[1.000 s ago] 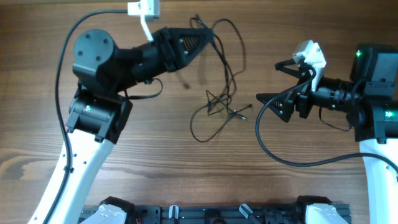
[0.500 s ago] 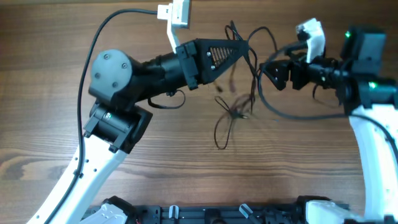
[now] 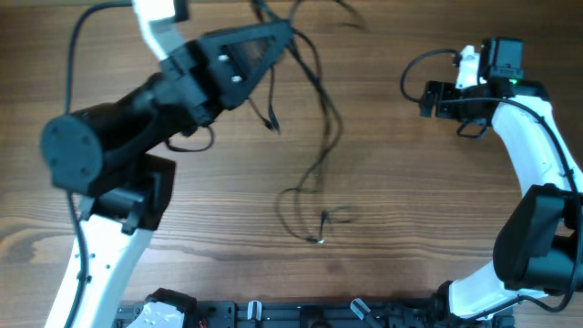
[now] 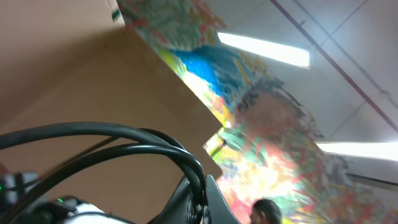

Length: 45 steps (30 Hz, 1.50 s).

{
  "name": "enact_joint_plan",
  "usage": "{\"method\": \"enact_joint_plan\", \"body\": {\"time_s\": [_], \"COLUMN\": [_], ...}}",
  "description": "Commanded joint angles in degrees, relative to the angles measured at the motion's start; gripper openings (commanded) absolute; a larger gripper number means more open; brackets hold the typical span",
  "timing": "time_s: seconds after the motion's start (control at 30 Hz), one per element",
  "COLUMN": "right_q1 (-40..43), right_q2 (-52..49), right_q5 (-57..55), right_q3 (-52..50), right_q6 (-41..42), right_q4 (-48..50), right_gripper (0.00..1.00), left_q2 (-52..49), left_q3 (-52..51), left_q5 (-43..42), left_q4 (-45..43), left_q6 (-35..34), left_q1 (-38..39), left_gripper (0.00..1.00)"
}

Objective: Untangle cables

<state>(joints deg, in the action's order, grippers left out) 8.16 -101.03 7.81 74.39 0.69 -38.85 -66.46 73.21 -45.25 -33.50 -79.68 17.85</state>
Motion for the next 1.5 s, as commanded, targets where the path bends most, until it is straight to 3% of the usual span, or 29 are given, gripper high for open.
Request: {"method": "enact_joint_plan", "body": {"time_s": [0.0, 0.23, 0.37, 0.47, 0.67, 0.8, 1.0, 1.2, 1.27, 1.3, 1.33, 1.37, 1.43, 1.47], "right_q1": [1.92, 2.03, 1.90, 0.44, -4.09, -4.46, -4.48, -4.48, -5.25, -6.34, -7.17, -7.74, -7.98, -7.93], "right_q2": [0.00, 4.39, 13.73, 22.62, 34.16, 34.49, 34.40, 33.94, 33.46, 33.20, 33.09, 33.00, 33.00, 33.00], "right_q5": [3.63, 34.25, 49.33, 53.92, 59.63, 69.90, 71.80, 70.55, 70.71, 70.64, 70.03, 67.98, 61.99, 57.09], "right_q3": [0.26, 0.28, 0.28, 0.28, 0.28, 0.28, 0.28, 0.22, 0.22, 0.22, 0.22, 0.22, 0.22, 0.22], "right_q6": [0.11, -14.03, -14.21, -14.21, -14.01, -14.03, -14.12, -14.16, -14.23, -14.29, -14.38, -14.03, -13.22, -10.86], "right_q4": [-0.66, -0.85, -0.87, -0.39, 0.68, 0.68, 0.63, 0.37, 0.24, 0.26, 0.24, 0.13, -0.85, -1.07], "right_gripper": [1.00, 0.99, 1.00, 1.00, 1.00, 1.00, 1.00, 1.00, 0.89, 0.61, 0.21, 0.04, 0.04, 0.04], "left_q2": [1.90, 1.36, 0.26, -1.86, -7.43, -9.88, -11.54, -12.11, -12.11, -12.11, -12.11, -12.11, -12.09, -11.87], "left_q3": [0.79, 0.79, 0.79, 0.79, 0.79, 0.79, 0.79, 0.79, 0.79, 0.79, 0.79, 0.79, 0.79, 0.79], "left_q5": [-0.15, -0.28, -0.26, -0.24, 0.42, 4.94, 13.70, 14.12, 14.95, 15.41, 15.39, 15.41, 15.26, 14.82], "left_q4": [1.03, 14.49, 26.67, 31.98, 32.00, 31.78, 30.21, 22.62, 21.92, 21.97, 21.94, 21.90, 22.23, 24.52], "left_q6": [-0.52, 1.31, 1.68, 3.17, 5.95, 5.97, 5.99, 5.97, 5.99, 5.99, 5.99, 6.01, 12.72, 18.88], "left_q1": [-5.81, -7.50, -7.45, -5.22, 2.86, 8.76, 16.44, 19.98, 21.07, 21.33, 21.31, 21.11, 19.39, 18.14], "left_gripper": [0.04, 0.04, 0.04, 0.04, 0.04, 0.04, 0.04, 0.04, 0.04, 0.05, 0.12, 0.17, 0.43, 0.68]}}
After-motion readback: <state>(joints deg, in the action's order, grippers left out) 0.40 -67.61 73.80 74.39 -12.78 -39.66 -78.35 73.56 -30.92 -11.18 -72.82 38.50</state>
